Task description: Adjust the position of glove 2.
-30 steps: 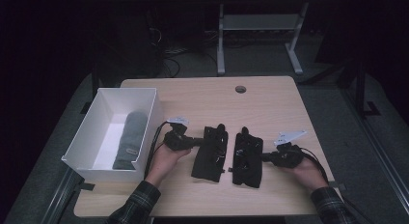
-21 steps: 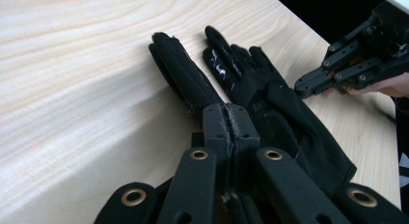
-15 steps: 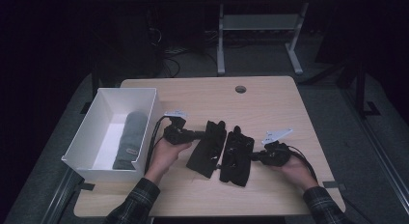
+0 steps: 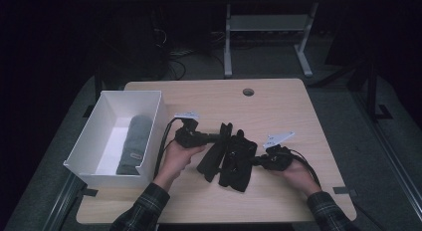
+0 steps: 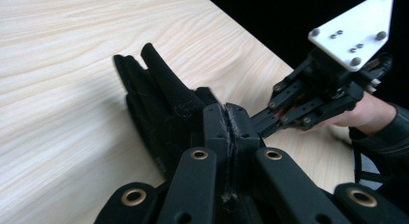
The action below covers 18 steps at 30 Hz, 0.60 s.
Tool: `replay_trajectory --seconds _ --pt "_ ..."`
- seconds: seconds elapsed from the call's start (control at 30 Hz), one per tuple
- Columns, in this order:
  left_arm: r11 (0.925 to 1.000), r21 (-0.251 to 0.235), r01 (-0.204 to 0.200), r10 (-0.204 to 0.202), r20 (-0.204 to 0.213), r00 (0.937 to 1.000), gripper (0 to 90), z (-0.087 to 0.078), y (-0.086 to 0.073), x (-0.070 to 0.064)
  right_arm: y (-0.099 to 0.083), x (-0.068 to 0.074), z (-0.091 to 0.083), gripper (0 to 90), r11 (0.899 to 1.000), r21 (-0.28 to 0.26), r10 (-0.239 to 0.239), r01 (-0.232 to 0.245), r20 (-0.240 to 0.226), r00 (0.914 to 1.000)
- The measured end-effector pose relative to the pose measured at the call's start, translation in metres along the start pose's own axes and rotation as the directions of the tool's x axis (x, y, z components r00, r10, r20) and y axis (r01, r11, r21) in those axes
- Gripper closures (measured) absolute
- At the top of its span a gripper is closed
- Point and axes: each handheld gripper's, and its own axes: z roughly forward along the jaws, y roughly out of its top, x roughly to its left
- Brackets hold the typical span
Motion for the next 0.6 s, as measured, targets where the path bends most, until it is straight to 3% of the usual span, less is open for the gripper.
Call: replay_trajectory --seconds 0.17,0.6 --pt "1.0000 0.002 -0.006 0.006 0.008 0.9999 88.7 0.004 0.002 -0.006 0.006 0.003 0.007 90.0 1.000 -0.007 -0.003 0.003 -0.016 0.9999" --pt "0.9994 0.035 -0.005 0.005 0.008 1.0000 88.8 0.013 -0.004 -0.005 0.024 0.017 0.032 90.0 0.999 -0.015 -0.035 0.035 -0.044 0.9984"
